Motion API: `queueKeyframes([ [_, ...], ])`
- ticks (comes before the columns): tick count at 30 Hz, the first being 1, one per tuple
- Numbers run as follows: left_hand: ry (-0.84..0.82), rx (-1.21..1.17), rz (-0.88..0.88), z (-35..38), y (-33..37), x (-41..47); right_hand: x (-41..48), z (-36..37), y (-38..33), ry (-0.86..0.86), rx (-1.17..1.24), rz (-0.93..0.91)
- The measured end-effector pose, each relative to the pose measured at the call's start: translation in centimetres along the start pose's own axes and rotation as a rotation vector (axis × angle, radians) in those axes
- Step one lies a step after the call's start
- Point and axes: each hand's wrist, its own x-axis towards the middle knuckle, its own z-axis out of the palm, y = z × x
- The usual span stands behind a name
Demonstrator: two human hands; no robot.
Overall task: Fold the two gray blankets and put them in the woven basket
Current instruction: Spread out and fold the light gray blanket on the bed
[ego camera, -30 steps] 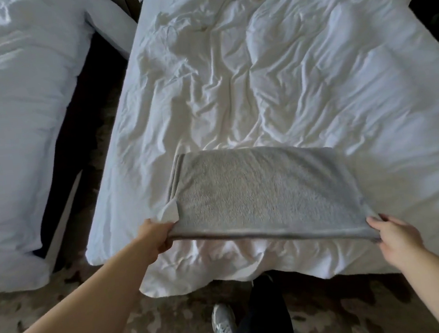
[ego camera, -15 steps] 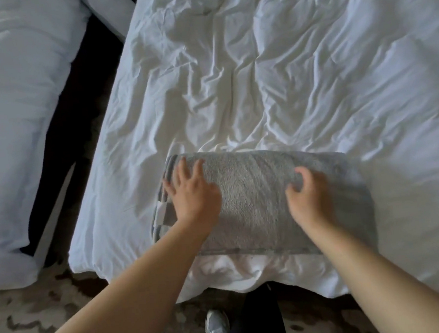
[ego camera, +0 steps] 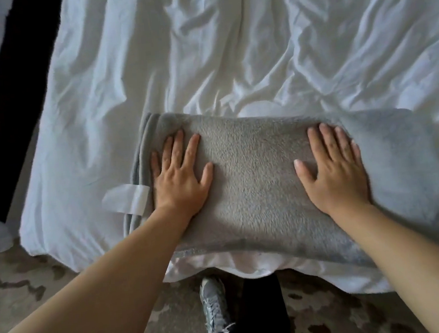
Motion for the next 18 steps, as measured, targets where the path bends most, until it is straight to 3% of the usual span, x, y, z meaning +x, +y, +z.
queueKeyframes([
  [5,0.066,-0.001,0.018,0.8,-0.1,-0.3,-1.7,-0.6,5.6,0.002,-0.036,0.14],
  [10,-0.092,0.033,-0.013,-1.6,1.0,-0.4,-4.5,-2.7,9.1,-0.151,0.008,0.322],
  [12,-0.126,0.062,-0.014,-3.2,2.3,-1.2,-5.1,-3.8,9.5,-0.103,0.206,0.431],
  [15,-0.127,0.024,0.066,-4.9,4.9,-4.2,-5.7,-5.0,9.6,0.099,0.543,0.751],
  [18,-0.155,-0.02,0.229,-4.5,7.8,-7.2,-5.9,-6.0,9.6,0.085,0.958,0.988],
])
